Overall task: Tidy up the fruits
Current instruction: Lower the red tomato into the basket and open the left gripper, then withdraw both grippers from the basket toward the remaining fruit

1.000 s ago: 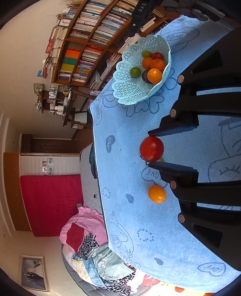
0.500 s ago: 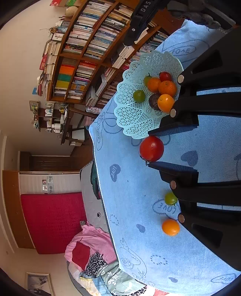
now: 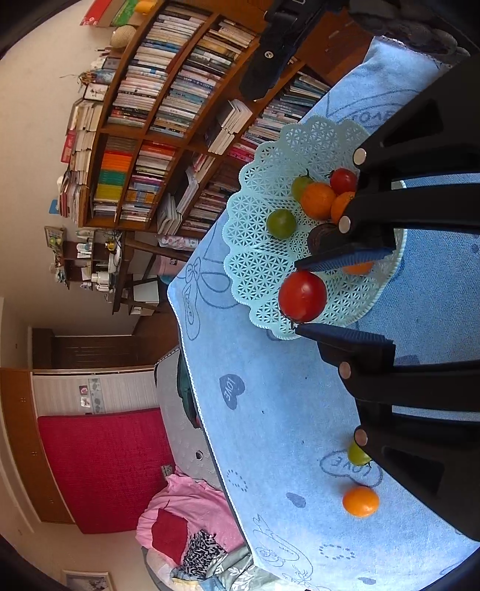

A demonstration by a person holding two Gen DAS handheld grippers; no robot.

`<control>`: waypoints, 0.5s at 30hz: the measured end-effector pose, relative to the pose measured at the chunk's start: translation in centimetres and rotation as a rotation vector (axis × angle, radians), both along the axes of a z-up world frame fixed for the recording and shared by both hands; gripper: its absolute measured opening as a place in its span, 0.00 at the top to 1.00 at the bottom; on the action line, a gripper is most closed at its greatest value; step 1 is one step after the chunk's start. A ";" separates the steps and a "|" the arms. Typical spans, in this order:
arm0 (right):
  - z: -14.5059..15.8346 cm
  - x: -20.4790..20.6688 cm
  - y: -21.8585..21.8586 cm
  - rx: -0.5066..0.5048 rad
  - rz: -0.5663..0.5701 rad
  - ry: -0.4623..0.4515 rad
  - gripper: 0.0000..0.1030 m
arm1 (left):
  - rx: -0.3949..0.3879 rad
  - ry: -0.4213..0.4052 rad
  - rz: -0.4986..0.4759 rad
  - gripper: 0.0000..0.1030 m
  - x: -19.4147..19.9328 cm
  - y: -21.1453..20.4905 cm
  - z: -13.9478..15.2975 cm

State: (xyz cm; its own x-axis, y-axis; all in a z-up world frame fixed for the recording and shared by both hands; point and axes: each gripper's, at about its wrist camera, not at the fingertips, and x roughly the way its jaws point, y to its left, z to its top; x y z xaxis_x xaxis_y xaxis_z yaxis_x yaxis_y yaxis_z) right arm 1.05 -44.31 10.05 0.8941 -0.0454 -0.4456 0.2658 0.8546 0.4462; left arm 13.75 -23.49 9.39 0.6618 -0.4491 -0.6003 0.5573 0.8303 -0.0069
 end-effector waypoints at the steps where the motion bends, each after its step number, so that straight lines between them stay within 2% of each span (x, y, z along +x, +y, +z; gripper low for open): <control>1: 0.0 0.0 0.0 0.000 0.000 0.001 0.53 | 0.000 0.001 0.000 0.59 0.0 -0.1 0.0; 3: 0.0 0.0 -0.1 0.004 -0.001 0.000 0.53 | -0.013 -0.005 0.013 0.43 0.1 0.1 0.1; 9: -0.1 0.2 0.0 0.005 0.003 0.002 0.53 | -0.021 0.009 0.052 0.40 0.6 1.5 0.2; 11: -0.1 0.2 0.2 0.002 0.005 0.001 0.48 | -0.021 0.013 0.068 0.36 0.8 2.0 0.2; 13: 0.0 0.1 0.4 -0.003 0.008 -0.003 0.45 | -0.020 0.016 0.086 0.26 0.9 2.6 0.2; 15: 0.1 0.1 0.7 -0.005 0.015 -0.005 0.45 | -0.021 0.017 0.101 0.26 0.9 3.2 0.3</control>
